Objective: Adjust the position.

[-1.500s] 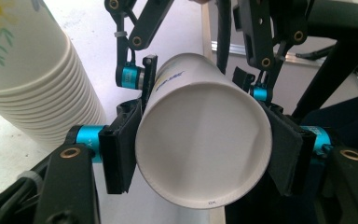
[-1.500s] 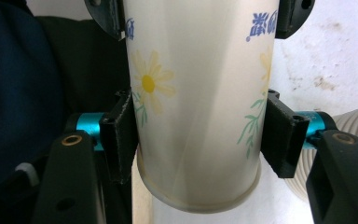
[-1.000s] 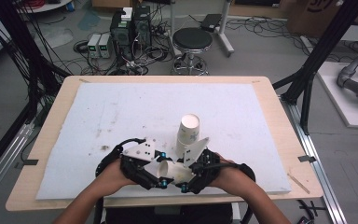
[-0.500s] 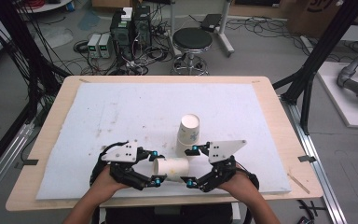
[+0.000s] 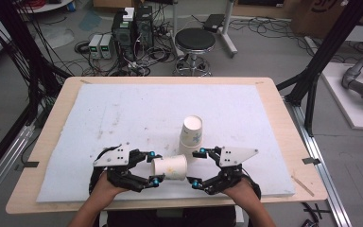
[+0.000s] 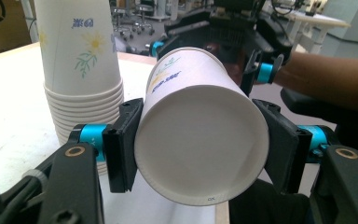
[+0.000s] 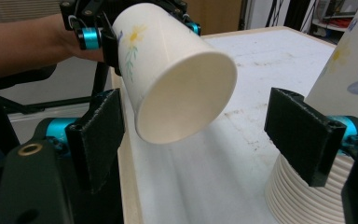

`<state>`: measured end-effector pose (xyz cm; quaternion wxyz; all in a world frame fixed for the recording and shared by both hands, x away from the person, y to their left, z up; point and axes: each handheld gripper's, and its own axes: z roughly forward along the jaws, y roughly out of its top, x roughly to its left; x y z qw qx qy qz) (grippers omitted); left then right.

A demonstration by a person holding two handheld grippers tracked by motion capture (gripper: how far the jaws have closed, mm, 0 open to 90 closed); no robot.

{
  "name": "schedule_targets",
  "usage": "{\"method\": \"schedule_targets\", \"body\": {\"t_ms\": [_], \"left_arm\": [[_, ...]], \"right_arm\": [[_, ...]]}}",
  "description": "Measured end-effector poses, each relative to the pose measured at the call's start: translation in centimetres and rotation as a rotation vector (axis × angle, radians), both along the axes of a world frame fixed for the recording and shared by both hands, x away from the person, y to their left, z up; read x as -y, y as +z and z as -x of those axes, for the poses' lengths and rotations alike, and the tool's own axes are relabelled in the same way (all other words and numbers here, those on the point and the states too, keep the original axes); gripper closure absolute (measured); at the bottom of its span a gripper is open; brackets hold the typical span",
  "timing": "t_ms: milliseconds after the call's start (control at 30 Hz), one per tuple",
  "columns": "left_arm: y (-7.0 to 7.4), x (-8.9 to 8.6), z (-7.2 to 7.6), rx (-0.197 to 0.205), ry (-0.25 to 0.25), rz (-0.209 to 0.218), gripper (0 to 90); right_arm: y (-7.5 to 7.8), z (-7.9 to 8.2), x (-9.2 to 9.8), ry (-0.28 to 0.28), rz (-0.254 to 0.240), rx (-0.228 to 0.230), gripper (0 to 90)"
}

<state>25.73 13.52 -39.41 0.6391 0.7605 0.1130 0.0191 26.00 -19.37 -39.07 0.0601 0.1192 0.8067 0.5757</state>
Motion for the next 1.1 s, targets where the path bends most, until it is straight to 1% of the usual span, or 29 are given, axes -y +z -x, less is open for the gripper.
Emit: {"method": "schedule_targets", "body": {"t_ms": [233,400,433,500,600,867,900,1000,1033,1067,1100], "left_arm": [[-0.2,-0.3,0.0,0.002,-0.011,0.029,37.3],[-0.2,-0.5,-0.1,-0.001,-0.018,0.057,37.3],[-0.2,-0.5,-0.1,-0.001,-0.019,0.062,37.3],[-0.2,-0.5,-0.1,-0.001,-0.030,0.073,37.3],[-0.2,-0.4,-0.1,-0.001,-0.040,0.080,37.4],[-0.4,0.2,0.1,0.005,-0.078,0.079,37.4],[-0.4,0.3,0.1,0.002,-0.080,0.086,37.4],[-0.5,0.5,0.2,0.001,-0.095,0.093,37.4],[-0.5,0.5,0.2,0.005,-0.098,0.095,37.4],[-0.5,0.6,0.2,0.004,-0.099,0.101,37.4],[-0.4,0.5,0.2,-0.001,-0.103,0.107,37.4]], "right_arm": [[-0.4,0.0,0.0,0.021,-0.022,-0.016,20.8],[-0.6,-0.1,0.0,0.039,-0.026,-0.018,20.9],[-0.7,0.0,-0.1,0.046,-0.026,-0.025,20.9],[-0.8,0.0,-0.1,0.051,-0.030,-0.027,20.8],[-0.8,0.0,-0.3,0.064,-0.036,-0.032,20.9],[-0.9,-0.1,-1.0,0.102,-0.046,-0.038,20.9],[-0.9,-0.1,-1.0,0.106,-0.046,-0.031,20.9],[-0.9,-0.1,-1.3,0.119,-0.057,-0.037,21.4],[-0.9,-0.1,-1.3,0.124,-0.061,-0.041,22.5],[-0.9,-0.1,-1.3,0.134,-0.066,-0.031,24.9],[-0.9,-0.1,-1.3,0.150,-0.070,-0.033,26.5]]}}
